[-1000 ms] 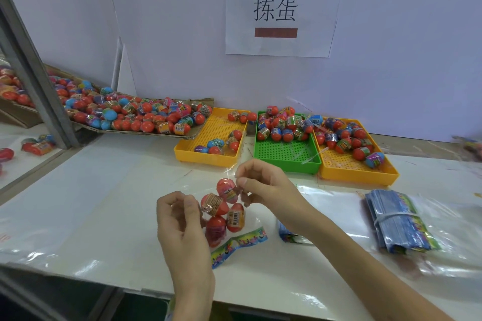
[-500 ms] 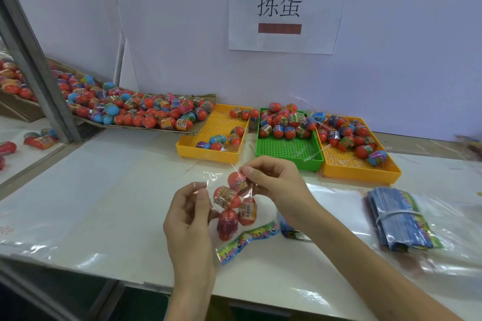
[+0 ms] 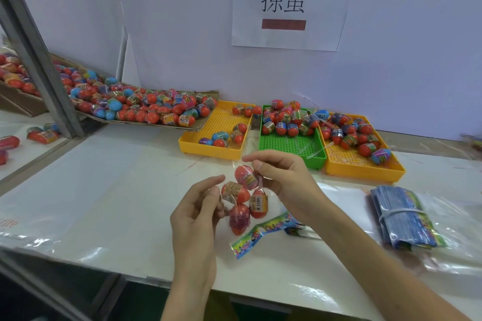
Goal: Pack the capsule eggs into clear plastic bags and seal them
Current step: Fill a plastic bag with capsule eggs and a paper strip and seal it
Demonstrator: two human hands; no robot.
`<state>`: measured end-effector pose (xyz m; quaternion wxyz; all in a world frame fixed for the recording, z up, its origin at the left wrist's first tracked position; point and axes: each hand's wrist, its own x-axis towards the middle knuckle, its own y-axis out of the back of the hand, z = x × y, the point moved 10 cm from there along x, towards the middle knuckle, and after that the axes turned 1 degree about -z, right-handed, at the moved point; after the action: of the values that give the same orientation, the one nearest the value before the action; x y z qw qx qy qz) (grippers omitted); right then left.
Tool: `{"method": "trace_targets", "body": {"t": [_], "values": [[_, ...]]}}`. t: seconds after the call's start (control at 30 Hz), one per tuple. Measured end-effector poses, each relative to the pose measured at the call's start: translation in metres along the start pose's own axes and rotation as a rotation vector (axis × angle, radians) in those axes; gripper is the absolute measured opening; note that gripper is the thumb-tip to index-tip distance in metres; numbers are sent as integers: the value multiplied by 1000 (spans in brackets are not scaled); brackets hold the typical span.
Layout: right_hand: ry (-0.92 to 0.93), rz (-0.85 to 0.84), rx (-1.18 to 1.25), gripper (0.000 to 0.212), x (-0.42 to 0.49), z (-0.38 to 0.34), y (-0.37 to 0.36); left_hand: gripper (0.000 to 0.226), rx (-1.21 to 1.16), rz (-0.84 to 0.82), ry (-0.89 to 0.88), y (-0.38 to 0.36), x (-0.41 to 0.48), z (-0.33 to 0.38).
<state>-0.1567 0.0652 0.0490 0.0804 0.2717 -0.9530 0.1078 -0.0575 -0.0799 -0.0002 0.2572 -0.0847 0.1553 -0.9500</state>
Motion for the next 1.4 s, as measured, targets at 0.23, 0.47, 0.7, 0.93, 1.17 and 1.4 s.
{"method": "trace_targets", "body": {"t": [0.23, 0.47, 0.7, 0.93, 1.17, 1.4], "values": [[52, -140, 118, 25, -2, -8, -16, 25, -187, -27, 4, -7, -7, 7], [35, -191, 124, 16, -2, -2, -19, 36, -206, 1, 58, -6, -8, 3], [62, -263, 134, 19, -4, -4, -27, 41, -186, 40, 57, -3, -11, 8], [71, -287, 127, 26, -7, -8, -29, 39, -200, 62, 103, -1, -11, 4], [86, -326, 163, 32, -9, -11, -36, 43, -184, 59, 113, 2, -11, 1], [77, -333, 151, 42, -8, -10, -37, 35, -227, 59, 210, 6, -11, -10]]}}
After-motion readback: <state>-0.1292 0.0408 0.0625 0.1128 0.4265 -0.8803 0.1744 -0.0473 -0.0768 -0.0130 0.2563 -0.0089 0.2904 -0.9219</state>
